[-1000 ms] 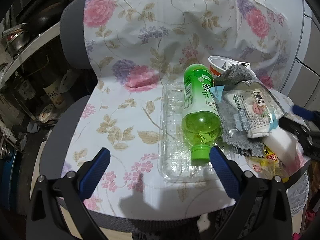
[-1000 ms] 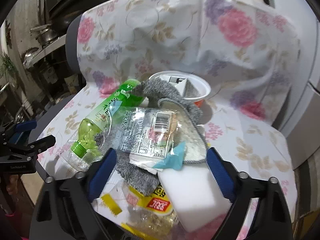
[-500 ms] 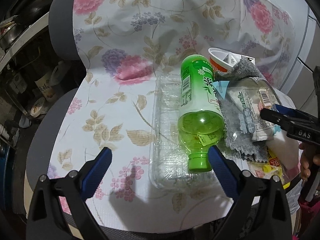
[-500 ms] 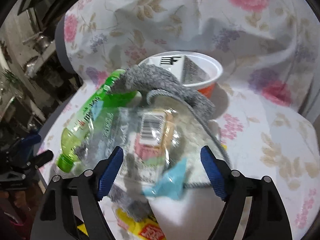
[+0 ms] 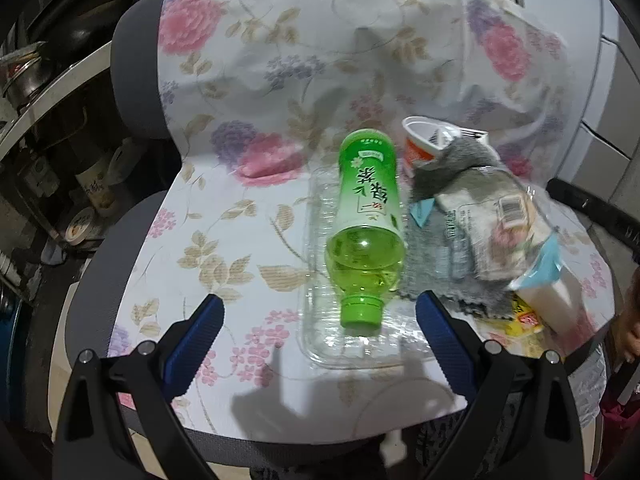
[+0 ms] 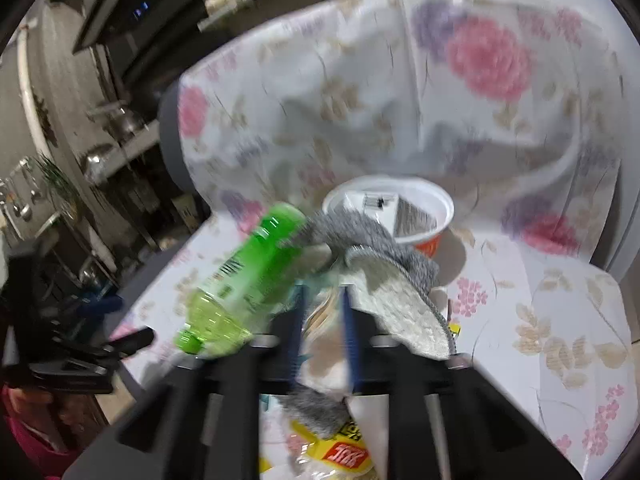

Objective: Collect trash
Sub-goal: 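Grasp the clear snack wrapper with the right gripper from the pile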

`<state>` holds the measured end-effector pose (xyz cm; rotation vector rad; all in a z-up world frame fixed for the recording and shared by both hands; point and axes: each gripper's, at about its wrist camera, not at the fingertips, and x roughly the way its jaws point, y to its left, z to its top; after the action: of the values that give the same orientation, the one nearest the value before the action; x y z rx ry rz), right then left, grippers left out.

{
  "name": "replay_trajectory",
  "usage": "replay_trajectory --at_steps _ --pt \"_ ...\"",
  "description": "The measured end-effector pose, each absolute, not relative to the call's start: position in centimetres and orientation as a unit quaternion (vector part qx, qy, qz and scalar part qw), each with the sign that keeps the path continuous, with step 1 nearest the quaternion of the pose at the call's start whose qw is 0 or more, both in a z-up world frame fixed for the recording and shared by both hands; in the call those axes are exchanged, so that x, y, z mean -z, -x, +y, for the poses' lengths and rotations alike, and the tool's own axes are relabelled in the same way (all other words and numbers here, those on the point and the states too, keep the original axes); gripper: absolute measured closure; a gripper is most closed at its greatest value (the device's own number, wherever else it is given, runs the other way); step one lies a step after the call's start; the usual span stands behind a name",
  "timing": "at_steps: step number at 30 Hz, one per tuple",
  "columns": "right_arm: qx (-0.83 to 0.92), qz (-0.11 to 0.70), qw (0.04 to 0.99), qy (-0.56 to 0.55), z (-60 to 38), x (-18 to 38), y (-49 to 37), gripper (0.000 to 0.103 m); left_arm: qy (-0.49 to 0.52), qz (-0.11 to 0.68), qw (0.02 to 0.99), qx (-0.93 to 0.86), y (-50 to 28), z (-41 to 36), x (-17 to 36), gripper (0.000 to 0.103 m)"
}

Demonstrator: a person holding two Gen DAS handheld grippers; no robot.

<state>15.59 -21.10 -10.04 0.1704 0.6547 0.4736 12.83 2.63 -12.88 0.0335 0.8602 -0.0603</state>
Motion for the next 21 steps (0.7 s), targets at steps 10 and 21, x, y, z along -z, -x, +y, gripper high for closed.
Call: replay_trajectory --at_steps 10,21 --pt "-0.214 0.354 0.909 -0.056 -21.8 12.0 -12.7 0.057 -0.008 0.419 0.907 0.053 -12.5 1.5 13.2 0.015" --pt "-0.249 0.431 0.859 -0.12 -21.1 17.7 -13.5 0.049 -0.007 0.428 0.902 0.055 -12.3 1.7 14.3 0.015"
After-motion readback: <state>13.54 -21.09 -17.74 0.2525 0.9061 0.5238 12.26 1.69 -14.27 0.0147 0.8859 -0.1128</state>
